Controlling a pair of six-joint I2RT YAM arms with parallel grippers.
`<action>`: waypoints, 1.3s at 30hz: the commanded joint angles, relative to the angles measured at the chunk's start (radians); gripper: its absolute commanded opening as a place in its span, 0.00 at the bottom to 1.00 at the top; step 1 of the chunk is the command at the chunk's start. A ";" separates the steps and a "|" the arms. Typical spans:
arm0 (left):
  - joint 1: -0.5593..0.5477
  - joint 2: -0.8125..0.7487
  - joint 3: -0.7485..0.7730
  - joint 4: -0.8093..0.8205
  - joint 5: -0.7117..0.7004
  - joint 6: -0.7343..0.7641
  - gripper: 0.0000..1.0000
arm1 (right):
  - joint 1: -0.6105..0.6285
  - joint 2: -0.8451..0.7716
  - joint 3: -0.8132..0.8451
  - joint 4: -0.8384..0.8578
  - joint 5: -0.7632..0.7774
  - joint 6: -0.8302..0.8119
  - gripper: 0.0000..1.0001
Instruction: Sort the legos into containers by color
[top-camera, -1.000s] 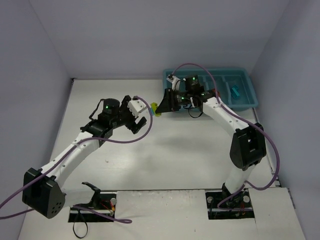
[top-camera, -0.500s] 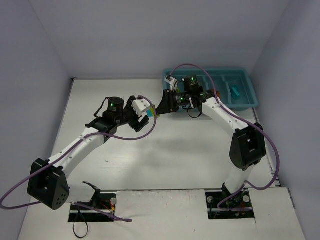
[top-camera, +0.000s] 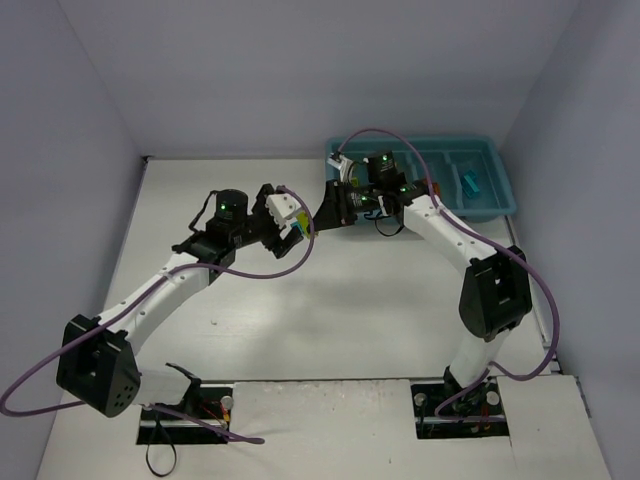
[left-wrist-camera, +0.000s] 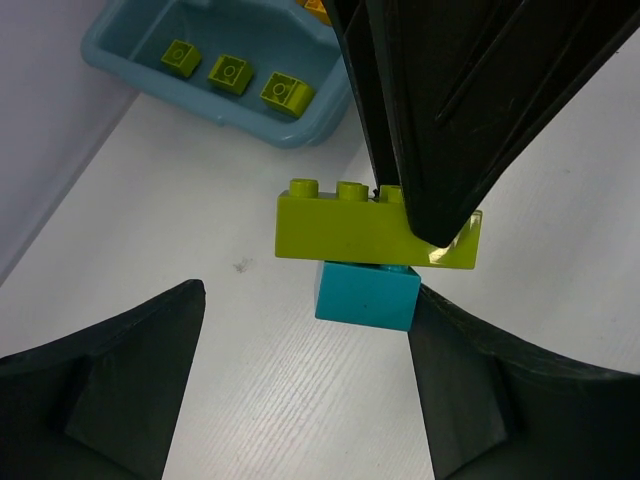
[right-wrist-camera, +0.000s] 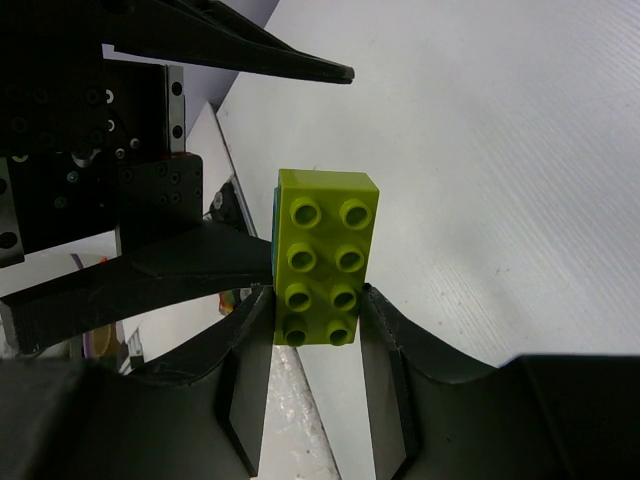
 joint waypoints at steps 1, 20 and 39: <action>-0.011 -0.005 0.058 0.089 0.045 -0.014 0.75 | 0.007 -0.021 0.032 0.031 -0.057 0.002 0.00; -0.031 0.013 0.049 0.109 0.098 -0.064 0.13 | 0.012 -0.020 0.017 0.033 -0.028 0.005 0.00; -0.018 -0.143 -0.132 0.097 0.010 -0.149 0.05 | -0.146 0.253 0.318 0.030 0.763 -0.095 0.02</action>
